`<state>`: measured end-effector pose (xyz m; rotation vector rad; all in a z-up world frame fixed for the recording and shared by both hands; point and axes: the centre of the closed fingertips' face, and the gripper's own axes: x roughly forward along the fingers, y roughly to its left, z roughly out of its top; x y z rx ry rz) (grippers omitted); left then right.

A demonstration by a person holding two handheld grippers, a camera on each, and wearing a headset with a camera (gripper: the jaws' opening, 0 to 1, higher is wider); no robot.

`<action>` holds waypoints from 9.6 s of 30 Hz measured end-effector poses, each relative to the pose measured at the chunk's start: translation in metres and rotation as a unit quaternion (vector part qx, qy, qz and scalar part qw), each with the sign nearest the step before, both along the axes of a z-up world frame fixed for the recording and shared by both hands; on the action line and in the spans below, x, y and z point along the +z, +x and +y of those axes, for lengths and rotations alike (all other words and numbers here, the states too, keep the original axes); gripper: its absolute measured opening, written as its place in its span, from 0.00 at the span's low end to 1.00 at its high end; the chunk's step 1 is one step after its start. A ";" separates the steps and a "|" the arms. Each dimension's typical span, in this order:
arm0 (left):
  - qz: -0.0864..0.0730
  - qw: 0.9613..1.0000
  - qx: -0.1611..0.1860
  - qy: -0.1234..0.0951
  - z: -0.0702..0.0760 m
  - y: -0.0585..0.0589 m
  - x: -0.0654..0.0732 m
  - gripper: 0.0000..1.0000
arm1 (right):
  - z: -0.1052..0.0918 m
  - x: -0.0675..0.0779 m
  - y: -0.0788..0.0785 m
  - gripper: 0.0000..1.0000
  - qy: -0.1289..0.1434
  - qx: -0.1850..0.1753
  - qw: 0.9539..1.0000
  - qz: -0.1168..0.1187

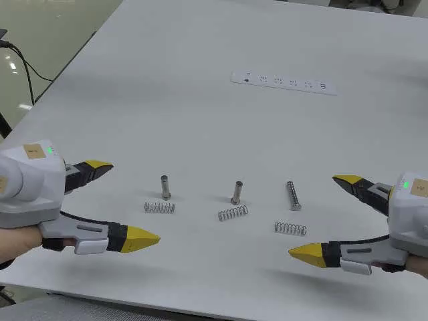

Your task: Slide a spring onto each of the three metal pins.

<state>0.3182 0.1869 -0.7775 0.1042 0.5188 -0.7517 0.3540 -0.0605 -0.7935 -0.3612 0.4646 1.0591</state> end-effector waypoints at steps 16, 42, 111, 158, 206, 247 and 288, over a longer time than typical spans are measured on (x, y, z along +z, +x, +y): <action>0.000 1.000 -0.002 0.001 -0.001 0.002 0.000 0.98 | -0.002 0.002 0.001 0.99 0.003 -0.005 1.000 -0.002; -0.002 1.000 -0.004 0.004 -0.002 0.004 0.001 0.98 | 0.000 0.004 0.003 0.99 0.004 -0.003 1.000 -0.005; -0.001 1.000 -0.009 0.007 -0.001 0.008 -0.001 0.98 | 0.010 0.007 0.019 0.92 0.003 -0.009 1.000 0.014; 0.007 1.000 -0.008 0.003 0.001 0.002 -0.008 0.98 | 0.015 -0.043 0.075 0.22 -0.066 -0.159 0.965 0.196; 0.014 1.000 -0.017 0.006 -0.003 0.001 -0.010 0.98 | 0.009 -0.036 0.075 0.05 -0.066 -0.203 0.959 0.184; 0.002 1.000 -0.010 0.001 0.000 0.004 -0.004 0.98 | 0.006 -0.028 0.053 0.05 -0.074 -0.170 0.976 0.112; -0.006 1.000 -0.013 -0.010 -0.002 0.001 0.002 0.98 | 0.013 -0.005 0.042 0.29 -0.068 -0.125 0.987 0.080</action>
